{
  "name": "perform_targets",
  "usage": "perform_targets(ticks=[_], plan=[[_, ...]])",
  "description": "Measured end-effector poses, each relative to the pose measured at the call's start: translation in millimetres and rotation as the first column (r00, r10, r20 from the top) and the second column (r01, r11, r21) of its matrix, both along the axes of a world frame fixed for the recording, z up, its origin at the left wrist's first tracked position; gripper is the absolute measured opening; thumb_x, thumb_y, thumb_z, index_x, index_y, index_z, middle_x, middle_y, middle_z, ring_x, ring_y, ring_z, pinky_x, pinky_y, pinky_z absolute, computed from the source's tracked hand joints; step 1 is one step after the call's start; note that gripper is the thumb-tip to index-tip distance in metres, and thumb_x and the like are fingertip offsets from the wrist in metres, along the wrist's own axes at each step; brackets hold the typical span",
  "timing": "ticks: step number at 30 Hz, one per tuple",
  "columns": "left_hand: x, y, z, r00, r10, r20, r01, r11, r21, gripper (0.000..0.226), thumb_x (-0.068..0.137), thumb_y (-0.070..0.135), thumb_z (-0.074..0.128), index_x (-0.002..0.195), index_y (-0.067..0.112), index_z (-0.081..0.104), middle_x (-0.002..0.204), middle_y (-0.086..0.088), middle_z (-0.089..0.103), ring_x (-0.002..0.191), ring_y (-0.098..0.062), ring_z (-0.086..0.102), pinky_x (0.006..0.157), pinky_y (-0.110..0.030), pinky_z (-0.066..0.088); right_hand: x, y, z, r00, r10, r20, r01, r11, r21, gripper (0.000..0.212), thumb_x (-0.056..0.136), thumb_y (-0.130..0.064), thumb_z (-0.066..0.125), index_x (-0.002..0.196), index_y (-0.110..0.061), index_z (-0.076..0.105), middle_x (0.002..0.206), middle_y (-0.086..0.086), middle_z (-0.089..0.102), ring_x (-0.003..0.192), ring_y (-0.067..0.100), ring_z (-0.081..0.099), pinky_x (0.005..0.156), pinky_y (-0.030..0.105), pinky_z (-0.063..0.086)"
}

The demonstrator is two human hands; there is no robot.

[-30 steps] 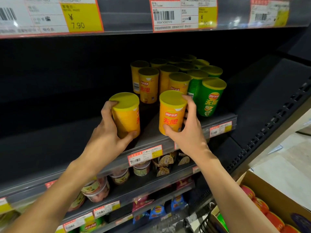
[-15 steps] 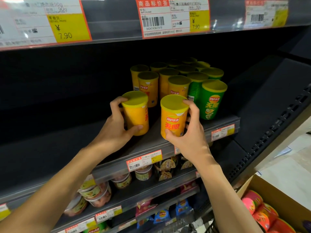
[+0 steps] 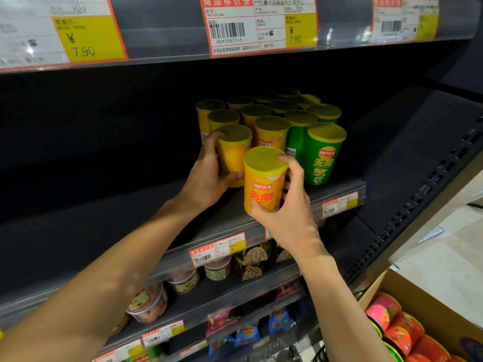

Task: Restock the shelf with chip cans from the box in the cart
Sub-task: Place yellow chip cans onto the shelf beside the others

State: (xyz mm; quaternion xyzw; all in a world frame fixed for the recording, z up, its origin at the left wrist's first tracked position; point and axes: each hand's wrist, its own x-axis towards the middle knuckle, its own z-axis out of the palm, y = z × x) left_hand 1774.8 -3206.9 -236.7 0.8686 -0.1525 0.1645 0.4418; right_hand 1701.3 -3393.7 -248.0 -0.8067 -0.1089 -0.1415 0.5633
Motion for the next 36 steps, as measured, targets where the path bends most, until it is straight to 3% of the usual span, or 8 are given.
perform_targets(ticks=[7, 17, 20, 23, 26, 29, 32, 36], plan=[[12.7, -7.4, -3.1, 1.000, 0.022, 0.010, -0.022, 0.998, 0.064, 0.092, 0.081, 0.023, 0.078, 0.146, 0.028, 0.013, 0.145, -0.008, 0.044, 0.127, -0.027, 0.052, 0.097, -0.050, 0.051, 2.9, 0.6, -0.2, 1.000, -0.009, -0.006, 0.009, 1.000, 0.011, 0.094, 0.070, -0.018, 0.082, 0.138, -0.051, 0.026, 0.131, -0.006, 0.050, 0.113, 0.021, 0.058, 0.085, 0.048, 0.058], [8.7, -9.5, -0.3, 0.998, 0.059, 0.012, -0.060, 0.991, 0.120, 0.093, 0.083, 0.027, 0.076, 0.150, 0.031, 0.011, 0.142, -0.012, 0.048, 0.119, -0.032, 0.059, 0.092, -0.053, 0.053, 2.5, 1.0, -1.1, 1.000, -0.011, 0.001, 0.011, 1.000, 0.000, 0.094, 0.072, -0.019, 0.082, 0.139, -0.051, 0.025, 0.133, -0.006, 0.049, 0.114, 0.021, 0.057, 0.085, 0.047, 0.058], [-4.7, -6.8, 6.2, 0.997, 0.072, -0.033, -0.064, 0.975, 0.211, 0.105, 0.086, 0.028, 0.074, 0.155, 0.031, -0.006, 0.138, -0.012, 0.054, 0.106, -0.028, 0.066, 0.090, -0.048, 0.055, 2.3, 0.6, -1.8, 1.000, -0.004, 0.005, 0.004, 1.000, 0.002, 0.094, 0.072, -0.019, 0.082, 0.140, -0.051, 0.025, 0.133, -0.007, 0.049, 0.114, 0.020, 0.057, 0.086, 0.046, 0.058], [-28.5, 2.4, 10.0, 0.996, 0.059, -0.064, -0.043, 0.975, 0.220, 0.109, 0.089, 0.037, 0.069, 0.150, 0.040, -0.022, 0.151, -0.007, 0.043, 0.122, -0.027, 0.058, 0.100, -0.045, 0.049, 2.4, 0.2, -2.6, 1.000, 0.001, 0.005, -0.001, 1.000, 0.006, 0.094, 0.073, -0.019, 0.082, 0.141, -0.051, 0.024, 0.135, -0.007, 0.049, 0.117, 0.020, 0.057, 0.088, 0.046, 0.057], [-52.5, 9.3, 10.3, 0.975, 0.103, -0.195, -0.048, 0.962, 0.270, 0.086, 0.092, 0.054, 0.055, 0.149, 0.048, -0.009, 0.157, 0.001, 0.033, 0.134, -0.026, 0.046, 0.106, -0.045, 0.042, 2.8, 0.4, -3.1, 1.000, 0.002, 0.014, -0.002, 1.000, 0.002, 0.094, 0.075, -0.018, 0.082, 0.143, -0.048, 0.024, 0.137, -0.006, 0.048, 0.118, 0.018, 0.056, 0.089, 0.045, 0.057], [-70.7, 10.3, 4.7, 0.957, 0.098, -0.274, 0.033, 0.899, 0.436, 0.068, 0.088, 0.073, 0.036, 0.147, 0.041, 0.022, 0.152, 0.006, 0.039, 0.133, -0.020, 0.043, 0.106, -0.037, 0.039, 3.7, 0.3, -3.9, 1.000, -0.021, 0.017, 0.021, 1.000, 0.003, 0.095, 0.074, -0.020, 0.082, 0.144, -0.048, 0.023, 0.138, -0.006, 0.047, 0.120, 0.018, 0.056, 0.089, 0.045, 0.057], [-73.9, 11.4, 1.4, 0.956, 0.066, -0.287, 0.113, 0.817, 0.565, 0.098, 0.067, 0.094, 0.015, 0.142, 0.035, 0.040, 0.151, 0.010, 0.036, 0.135, -0.014, 0.034, 0.109, -0.032, 0.030, 4.6, -0.1, -6.0, 0.999, -0.041, 0.030, 0.042, 0.999, -0.016, 0.096, 0.072, -0.023, 0.082, 0.144, -0.050, 0.023, 0.138, -0.007, 0.048, 0.120, 0.019, 0.056, 0.089, 0.047, 0.057], [-75.5, 13.5, 0.8, 0.940, 0.066, -0.334, 0.143, 0.815, 0.561, 0.118, 0.048, 0.102, 0.011, 0.144, 0.038, 0.037, 0.156, 0.012, 0.024, 0.143, -0.013, 0.022, 0.114, -0.031, 0.019, 8.3, -2.7, -9.4, 0.994, -0.099, 0.049, 0.100, 0.995, -0.028, 0.098, 0.070, -0.025, 0.081, 0.143, -0.052, 0.023, 0.137, -0.005, 0.050, 0.119, 0.022, 0.057, 0.089, 0.050, 0.055]])
